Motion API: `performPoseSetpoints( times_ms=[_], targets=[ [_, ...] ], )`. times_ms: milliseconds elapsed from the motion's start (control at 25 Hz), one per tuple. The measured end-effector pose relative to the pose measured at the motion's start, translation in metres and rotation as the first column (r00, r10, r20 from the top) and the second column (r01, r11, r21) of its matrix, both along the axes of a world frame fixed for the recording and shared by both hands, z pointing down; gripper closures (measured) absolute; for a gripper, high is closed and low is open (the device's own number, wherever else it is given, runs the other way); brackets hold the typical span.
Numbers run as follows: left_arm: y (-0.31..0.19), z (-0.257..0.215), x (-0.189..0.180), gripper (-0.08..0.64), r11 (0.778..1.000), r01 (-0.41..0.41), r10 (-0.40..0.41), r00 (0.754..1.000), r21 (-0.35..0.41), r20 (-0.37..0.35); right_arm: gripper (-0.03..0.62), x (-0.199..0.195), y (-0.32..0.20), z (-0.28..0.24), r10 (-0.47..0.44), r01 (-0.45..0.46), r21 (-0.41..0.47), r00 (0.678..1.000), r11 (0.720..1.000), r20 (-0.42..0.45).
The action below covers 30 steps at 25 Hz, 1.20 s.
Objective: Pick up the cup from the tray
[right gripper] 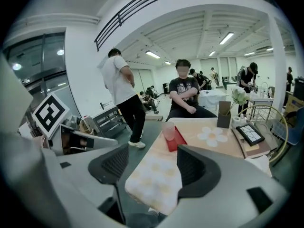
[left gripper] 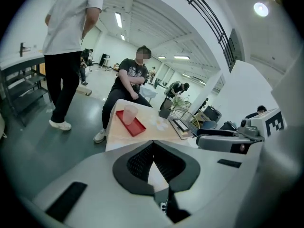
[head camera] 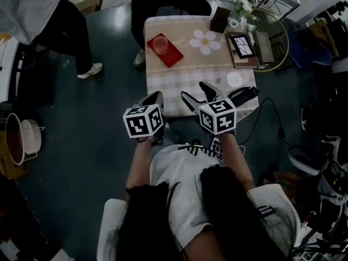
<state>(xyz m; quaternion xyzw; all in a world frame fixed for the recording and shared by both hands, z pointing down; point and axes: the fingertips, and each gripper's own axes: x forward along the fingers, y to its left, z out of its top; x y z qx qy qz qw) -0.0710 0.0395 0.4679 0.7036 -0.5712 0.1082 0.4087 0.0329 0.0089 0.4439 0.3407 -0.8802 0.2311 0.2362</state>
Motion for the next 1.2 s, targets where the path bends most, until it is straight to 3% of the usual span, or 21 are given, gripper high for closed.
performPoseSetpoints(
  times_ms=[400, 800, 1200],
  targets=[
    [-0.051, 0.001, -0.044, 0.557, 1.000, -0.024, 0.024, 1.000, -0.019, -0.003, 0.242, -0.049, -0.053, 0.000, -0.012, 0.012, 0.017, 1.000, 1.000, -0.027],
    [-0.090, 0.005, -0.063, 0.557, 0.999, -0.021, 0.022, 1.000, -0.035, 0.021, 0.209, -0.081, -0.110, 0.001, -0.058, 0.064, 0.101, 0.996, 0.993, -0.061],
    [-0.140, 0.028, -0.085, 0.557, 0.994, 0.054, -0.053, 0.998, -0.092, 0.017, 0.189, -0.118, -0.176, 0.038, -0.163, 0.171, 0.042, 0.977, 0.984, -0.140]
  ],
)
